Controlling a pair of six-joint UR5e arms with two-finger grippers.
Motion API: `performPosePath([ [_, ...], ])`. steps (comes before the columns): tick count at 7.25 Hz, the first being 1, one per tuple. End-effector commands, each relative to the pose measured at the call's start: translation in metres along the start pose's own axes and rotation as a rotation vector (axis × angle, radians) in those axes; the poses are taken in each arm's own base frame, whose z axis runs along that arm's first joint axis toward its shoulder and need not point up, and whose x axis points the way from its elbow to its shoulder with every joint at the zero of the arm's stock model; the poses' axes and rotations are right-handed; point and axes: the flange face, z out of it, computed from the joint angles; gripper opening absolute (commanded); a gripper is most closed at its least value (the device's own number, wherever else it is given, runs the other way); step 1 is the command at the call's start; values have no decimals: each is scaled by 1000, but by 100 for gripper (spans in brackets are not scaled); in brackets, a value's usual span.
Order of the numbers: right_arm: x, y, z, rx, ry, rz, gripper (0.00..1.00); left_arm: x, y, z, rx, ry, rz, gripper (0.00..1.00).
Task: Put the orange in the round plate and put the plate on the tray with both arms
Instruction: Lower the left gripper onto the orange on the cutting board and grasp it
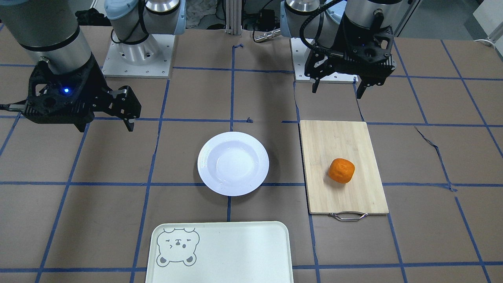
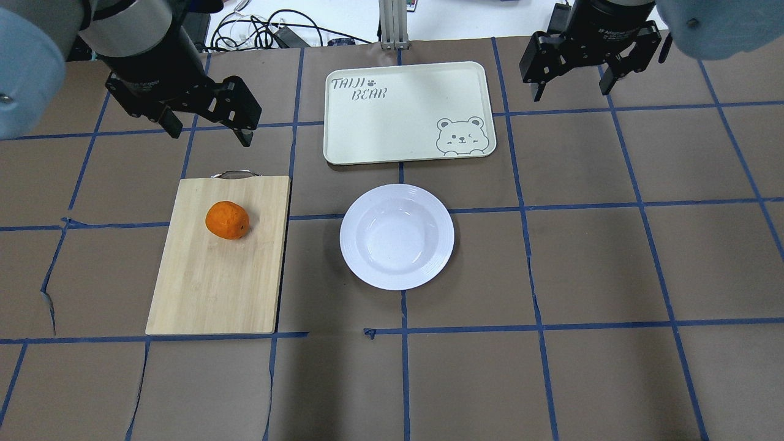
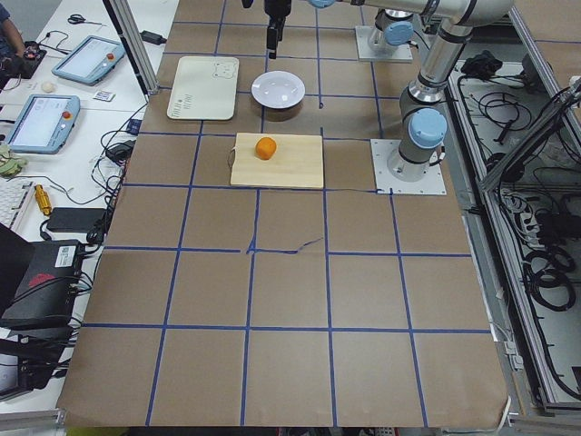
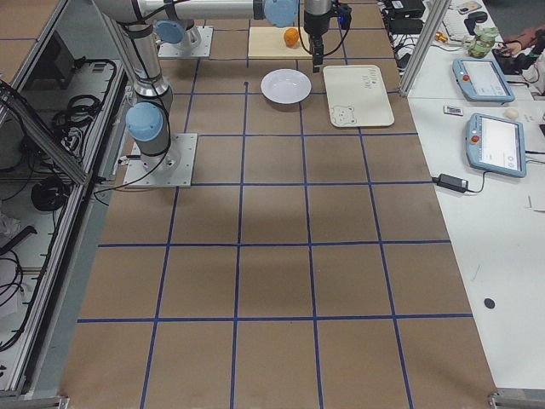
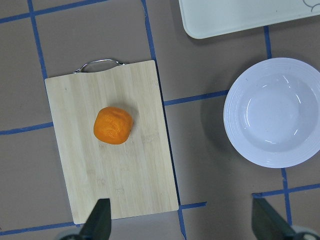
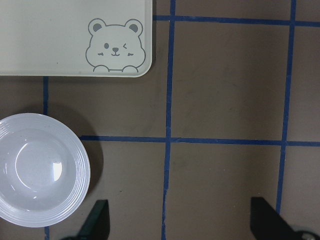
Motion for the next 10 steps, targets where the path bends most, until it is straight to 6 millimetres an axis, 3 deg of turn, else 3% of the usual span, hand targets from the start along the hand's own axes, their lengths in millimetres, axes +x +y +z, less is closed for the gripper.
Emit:
performPosePath([
  [1, 2, -7, 11, -13, -7, 9, 100, -17, -5, 20, -64, -2, -31, 100],
  [2, 7, -9, 13, -18, -7, 12, 100, -31, -16, 47, -118, 6, -52, 100],
  [4, 10, -7, 11, -19, -16, 7, 100, -60, -48, 134, -209, -5, -91, 100],
  [6, 9, -8, 13, -22, -16, 0, 100, -75, -66, 203, -328, -60, -81, 100],
  [8, 3, 2, 23, -45, -21, -44, 100, -83, -78, 252, -399, -90, 10, 100],
  [10, 5, 11, 12, -26, -20, -42, 100, -86, -88, 293, -443, -89, 109, 100],
])
